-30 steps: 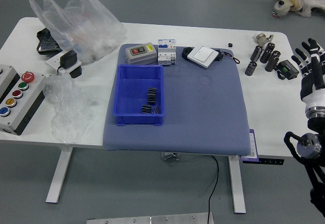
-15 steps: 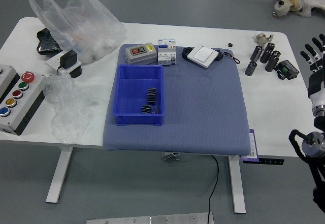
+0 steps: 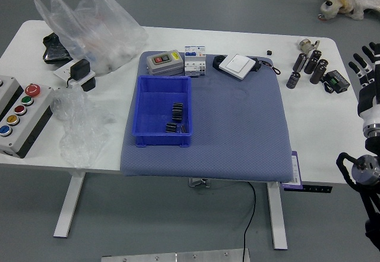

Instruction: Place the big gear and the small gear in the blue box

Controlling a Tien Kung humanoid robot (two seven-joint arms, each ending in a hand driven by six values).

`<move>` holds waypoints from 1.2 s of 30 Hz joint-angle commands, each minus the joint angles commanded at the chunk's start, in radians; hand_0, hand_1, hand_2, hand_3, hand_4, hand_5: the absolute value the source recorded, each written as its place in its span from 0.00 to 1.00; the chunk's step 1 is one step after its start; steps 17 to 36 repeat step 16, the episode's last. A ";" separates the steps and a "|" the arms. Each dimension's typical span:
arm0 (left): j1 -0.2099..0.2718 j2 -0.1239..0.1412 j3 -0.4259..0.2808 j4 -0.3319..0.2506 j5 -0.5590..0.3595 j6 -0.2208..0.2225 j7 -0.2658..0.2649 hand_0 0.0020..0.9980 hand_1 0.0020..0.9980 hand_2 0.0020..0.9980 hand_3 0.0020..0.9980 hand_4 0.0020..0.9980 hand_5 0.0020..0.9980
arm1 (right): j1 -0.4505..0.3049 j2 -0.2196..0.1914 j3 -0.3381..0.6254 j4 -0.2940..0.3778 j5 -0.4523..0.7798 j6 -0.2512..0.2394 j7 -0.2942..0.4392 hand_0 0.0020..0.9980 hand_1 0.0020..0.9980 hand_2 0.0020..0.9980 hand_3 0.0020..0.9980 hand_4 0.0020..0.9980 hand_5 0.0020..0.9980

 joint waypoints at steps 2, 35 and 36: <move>0.002 -0.003 -0.004 -0.003 0.001 0.000 0.000 0.62 0.52 0.52 0.66 0.70 0.27 | -0.003 0.002 0.004 0.001 -0.001 0.000 0.000 0.72 0.72 0.76 0.71 0.80 0.57; 0.013 -0.015 -0.020 0.006 0.009 -0.001 0.002 0.62 0.52 0.52 0.66 0.70 0.27 | -0.006 0.010 0.010 -0.011 0.004 0.001 -0.003 0.73 0.72 0.76 0.71 0.81 0.60; 0.013 -0.015 -0.020 0.006 0.009 -0.001 0.002 0.62 0.52 0.52 0.66 0.70 0.27 | -0.006 0.010 0.010 -0.011 0.004 0.001 -0.003 0.73 0.72 0.76 0.71 0.81 0.60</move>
